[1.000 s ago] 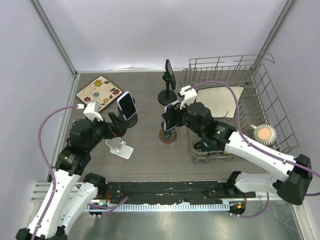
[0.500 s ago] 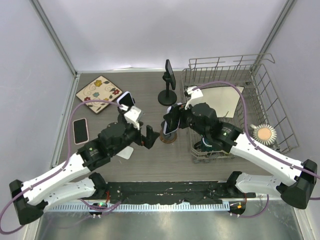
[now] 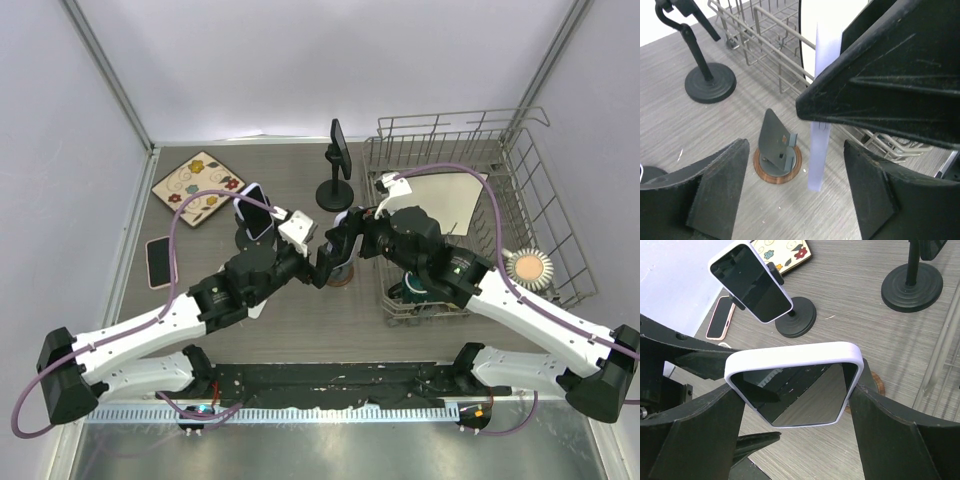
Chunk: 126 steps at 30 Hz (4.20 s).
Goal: Remove the phone from the phone stand
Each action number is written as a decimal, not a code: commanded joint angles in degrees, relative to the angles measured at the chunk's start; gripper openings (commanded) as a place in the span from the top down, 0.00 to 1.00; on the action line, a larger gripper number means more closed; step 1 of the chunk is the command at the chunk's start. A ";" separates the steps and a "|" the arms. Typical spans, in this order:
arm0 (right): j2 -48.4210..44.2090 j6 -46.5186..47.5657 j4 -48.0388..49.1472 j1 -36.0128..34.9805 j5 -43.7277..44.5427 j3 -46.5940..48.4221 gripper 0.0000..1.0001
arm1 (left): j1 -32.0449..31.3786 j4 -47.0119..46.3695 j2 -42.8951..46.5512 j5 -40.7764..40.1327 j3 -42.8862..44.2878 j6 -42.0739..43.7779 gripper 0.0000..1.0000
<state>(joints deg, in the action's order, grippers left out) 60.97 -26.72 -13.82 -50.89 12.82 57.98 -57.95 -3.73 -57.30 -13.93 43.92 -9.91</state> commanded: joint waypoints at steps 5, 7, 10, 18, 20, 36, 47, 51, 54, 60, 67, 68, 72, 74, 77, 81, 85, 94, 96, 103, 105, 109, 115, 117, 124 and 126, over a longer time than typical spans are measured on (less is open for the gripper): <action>-2.96 -2.81 6.79 -0.17 -1.66 0.65 0.99 | -0.93 -8.40 -3.08 0.40 0.38 0.60 0.32; -2.79 -2.72 6.79 -0.26 -1.66 0.56 0.99 | -1.02 -9.01 -3.17 0.31 -0.15 0.42 0.40; -2.70 -2.90 6.79 -0.26 -1.83 0.47 0.99 | -1.20 -9.89 -2.91 0.40 -0.59 -0.02 0.50; -2.79 -2.46 6.71 -0.26 -1.57 0.30 0.93 | -1.37 -10.34 -1.42 1.54 -1.03 -0.90 0.95; -3.31 -2.20 6.71 -0.26 -1.04 0.03 0.79 | -1.28 -9.46 -0.28 0.67 -1.47 -1.16 1.00; -12.44 7.99 1.96 -0.26 9.06 -1.11 0.08 | 1.87 20.94 9.83 -12.08 10.90 -4.59 1.00; -18.52 14.76 -2.78 -0.26 17.67 -3.04 0.04 | 13.11 36.23 12.91 -16.65 18.56 -4.94 1.00; -19.66 16.08 -4.45 -0.26 20.66 -3.83 0.04 | 26.09 43.26 12.56 -15.52 21.03 -5.12 1.00; -20.54 17.13 -5.16 -0.26 21.28 -4.54 0.04 | 34.62 44.24 12.39 -12.27 20.86 -5.21 1.00; -22.82 18.20 -6.83 -0.26 23.30 -6.29 0.04 | 52.04 41.35 10.37 -1.32 15.59 -6.43 1.00; -24.67 16.26 -6.04 -0.26 21.11 -7.70 0.05 | 67.53 37.74 2.30 15.73 11.98 -7.49 1.00; -24.67 16.26 -5.95 -0.26 19.71 -7.88 0.05 | 67.88 37.22 0.80 16.91 11.80 -7.49 1.00; -24.67 16.08 -6.21 -0.26 18.38 -7.88 0.05 | 67.89 34.67 -5.27 19.12 11.27 -7.75 1.00; -24.93 16.00 -6.21 -0.26 18.03 -7.79 0.05 | 68.06 33.79 -9.49 18.86 11.19 -7.58 1.00; -25.29 16.26 -6.13 -0.26 17.86 -7.97 0.05 | 67.97 33.52 -15.55 18.07 11.62 -7.14 0.99; -25.46 16.35 -6.13 -0.26 18.12 -8.05 0.05 | 68.50 33.87 -20.48 17.97 12.07 -6.35 0.95; -25.46 16.44 -6.21 -0.26 18.38 -8.14 0.05 | 69.03 33.96 -21.80 17.19 11.54 -5.91 0.90; -25.99 16.61 -6.39 -0.17 19.79 -8.32 0.05 | 69.20 35.98 -22.34 22.20 9.52 -7.23 0.88; -25.99 16.61 -6.30 -0.26 19.88 -8.32 0.05 | 69.20 36.68 -22.50 21.85 9.60 -6.79 0.88; -25.99 16.52 -6.39 -0.26 19.88 -8.41 0.05 | 69.20 38.53 -23.91 20.62 9.78 -6.44 0.81; -26.25 16.52 -6.30 -0.26 19.96 -8.58 0.05 | 69.29 39.23 -24.18 19.39 10.04 -6.17 0.77; -26.52 16.52 -6.30 -0.26 20.05 -8.58 0.05 | 69.20 39.85 -24.09 18.33 9.96 -5.91 0.58; -26.69 16.52 -6.30 -0.17 20.23 -8.76 0.05 | 69.20 39.94 -23.83 17.36 9.96 -5.73 0.39; -26.78 16.52 -6.39 -0.26 20.32 -8.84 0.05 | 69.20 39.94 -24.00 17.27 10.04 -5.65 0.33; -26.61 16.44 -6.39 -0.35 20.05 -8.93 0.05 | 69.20 40.20 -26.28 15.78 11.10 -5.03 0.20; -26.52 16.44 -6.39 -0.26 19.70 -8.84 0.05 | 69.20 40.29 -27.60 15.43 11.80 -4.94 0.18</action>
<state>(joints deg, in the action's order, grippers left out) 34.74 -10.41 -21.93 -51.03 32.10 49.06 11.00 36.51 -83.33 2.04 53.17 -15.79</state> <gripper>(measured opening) 0.945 0.802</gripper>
